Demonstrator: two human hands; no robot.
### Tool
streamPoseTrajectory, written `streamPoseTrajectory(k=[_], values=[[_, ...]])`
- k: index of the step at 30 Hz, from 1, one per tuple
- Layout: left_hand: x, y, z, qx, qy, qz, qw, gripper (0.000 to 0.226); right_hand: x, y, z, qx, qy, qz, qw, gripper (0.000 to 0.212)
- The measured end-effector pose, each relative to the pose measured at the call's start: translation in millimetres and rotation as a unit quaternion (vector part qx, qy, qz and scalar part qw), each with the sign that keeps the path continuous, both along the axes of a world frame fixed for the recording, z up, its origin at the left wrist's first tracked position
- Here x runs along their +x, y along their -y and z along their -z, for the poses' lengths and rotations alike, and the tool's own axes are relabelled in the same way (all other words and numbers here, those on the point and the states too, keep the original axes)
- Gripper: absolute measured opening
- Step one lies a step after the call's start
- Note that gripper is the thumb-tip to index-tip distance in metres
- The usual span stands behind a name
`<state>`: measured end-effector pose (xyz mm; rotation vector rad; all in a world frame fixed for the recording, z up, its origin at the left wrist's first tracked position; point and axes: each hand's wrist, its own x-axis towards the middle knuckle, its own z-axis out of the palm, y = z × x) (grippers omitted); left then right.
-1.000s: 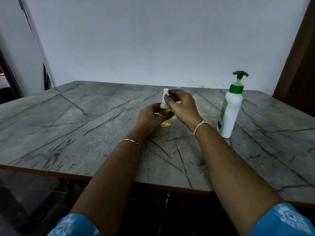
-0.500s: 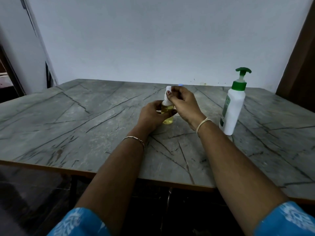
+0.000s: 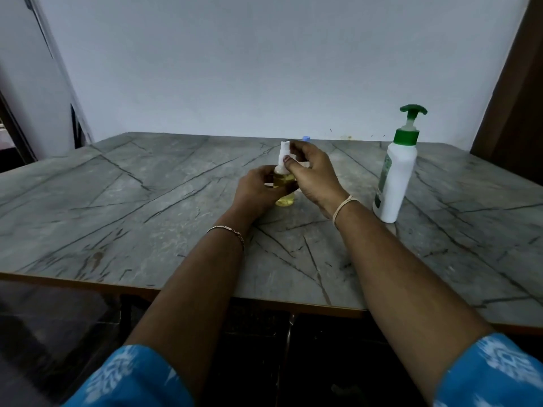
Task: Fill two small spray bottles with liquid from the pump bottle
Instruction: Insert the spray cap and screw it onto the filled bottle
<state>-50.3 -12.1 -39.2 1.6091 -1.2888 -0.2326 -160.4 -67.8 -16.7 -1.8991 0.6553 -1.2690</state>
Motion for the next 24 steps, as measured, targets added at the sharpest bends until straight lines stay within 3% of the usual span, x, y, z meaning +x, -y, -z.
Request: streamPoseTrajectory(k=[8, 14, 20, 24], values=[[0.9, 0.3, -1.3, 0.006, 0.011, -0.008, 1.000, 0.043, 1.4, -1.9, 2.9, -0.046, 0.025, 0.081, 0.995, 0.024], [0.1, 0.5, 0.0, 0.014, 0.009, -0.007, 1.000, 0.046, 5.2, -2.4, 2.0, -0.012, 0.027, 0.013, 0.999, 0.018], [-0.1, -0.5, -0.2, 0.015, 0.006, 0.001, 1.000, 0.045, 5.3, 3.1, 5.5, -0.044, 0.019, 0.085, 0.995, 0.030], [0.6, 0.1, 0.1, 0.020, 0.010, -0.004, 1.000, 0.043, 4.9, -0.1, 4.7, -0.033, 0.013, 0.048, 0.998, 0.025]])
